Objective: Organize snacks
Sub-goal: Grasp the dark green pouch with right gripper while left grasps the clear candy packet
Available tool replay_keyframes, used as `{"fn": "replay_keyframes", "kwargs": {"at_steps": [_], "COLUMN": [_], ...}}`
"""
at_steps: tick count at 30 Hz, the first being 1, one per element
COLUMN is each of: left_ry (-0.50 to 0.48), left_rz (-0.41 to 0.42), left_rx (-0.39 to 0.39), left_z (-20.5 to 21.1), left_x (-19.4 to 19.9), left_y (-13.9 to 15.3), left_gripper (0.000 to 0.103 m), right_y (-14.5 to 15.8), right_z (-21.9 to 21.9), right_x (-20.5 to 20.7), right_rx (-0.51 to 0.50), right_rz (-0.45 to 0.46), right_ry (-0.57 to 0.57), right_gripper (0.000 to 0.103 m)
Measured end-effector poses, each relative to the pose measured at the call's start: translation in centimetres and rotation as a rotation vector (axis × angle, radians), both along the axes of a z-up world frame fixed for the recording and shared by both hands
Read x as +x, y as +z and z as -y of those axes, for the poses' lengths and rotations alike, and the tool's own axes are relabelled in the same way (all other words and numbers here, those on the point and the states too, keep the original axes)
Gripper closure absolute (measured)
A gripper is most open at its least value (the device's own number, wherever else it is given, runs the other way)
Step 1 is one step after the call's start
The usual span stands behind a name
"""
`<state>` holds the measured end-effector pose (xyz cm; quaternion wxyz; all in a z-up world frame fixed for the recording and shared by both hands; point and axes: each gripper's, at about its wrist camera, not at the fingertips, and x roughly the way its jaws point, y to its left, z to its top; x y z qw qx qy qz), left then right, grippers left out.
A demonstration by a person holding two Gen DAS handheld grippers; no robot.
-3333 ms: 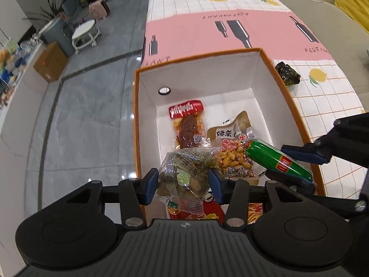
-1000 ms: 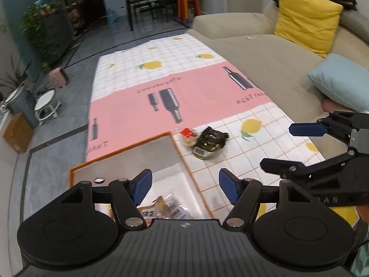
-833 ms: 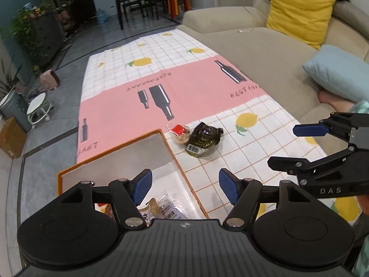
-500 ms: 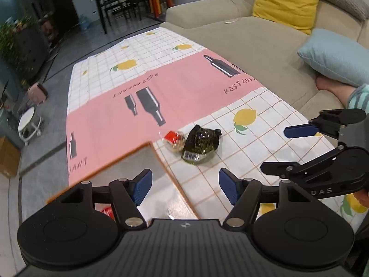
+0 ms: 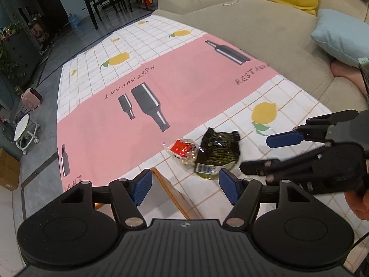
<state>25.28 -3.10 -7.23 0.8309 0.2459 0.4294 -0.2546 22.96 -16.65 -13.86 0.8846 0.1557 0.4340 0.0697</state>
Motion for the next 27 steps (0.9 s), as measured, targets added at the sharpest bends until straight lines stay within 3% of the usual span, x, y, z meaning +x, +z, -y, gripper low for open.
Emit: {"fn": "replay_keyframes", "kwargs": {"at_steps": [1,2,5,8,10,13,19,27], "left_ry": [-0.001,-0.013,-0.044,-0.069,-0.081,-0.105,-0.199,-0.338], "left_rz": [-0.004,-0.005,-0.004,-0.008,-0.013,-0.033,-0.054,-0.055], "left_rx": [0.003,-0.006,0.003,0.005,0.006,0.037,0.152,0.416], "left_z": [0.0,0.0,0.5,0.9,1.2,2.0,4.1,7.9], "left_x": [0.4,0.5,1.3,2.0,2.6,3.5,4.5,5.5], "left_y": [-0.2,-0.1,-0.2,-0.2,-0.4,-1.0,-3.2,-7.3], "left_gripper": [0.025,0.018,0.018,0.019,0.019,0.019,0.019,0.021], "right_y": [-0.3,-0.7,-1.8,-3.0,-3.8,-4.3,-3.9,-3.1], "right_z": [0.1,0.3,0.6,0.3,0.3,0.6,3.0,5.7], "right_x": [0.7,1.3,2.9,3.9,4.3,4.2,2.4,0.6], "right_rx": [0.020,0.038,0.078,0.090,0.102,0.106,0.063,-0.086], "right_rz": [-0.013,-0.026,-0.068,-0.101,-0.121,-0.119,-0.099,-0.050], "right_ry": [-0.016,-0.032,-0.062,-0.062,-0.060,-0.059,-0.084,-0.074], "right_gripper": [0.047,0.048,0.055,0.072,0.089,0.099,0.103,0.103]}}
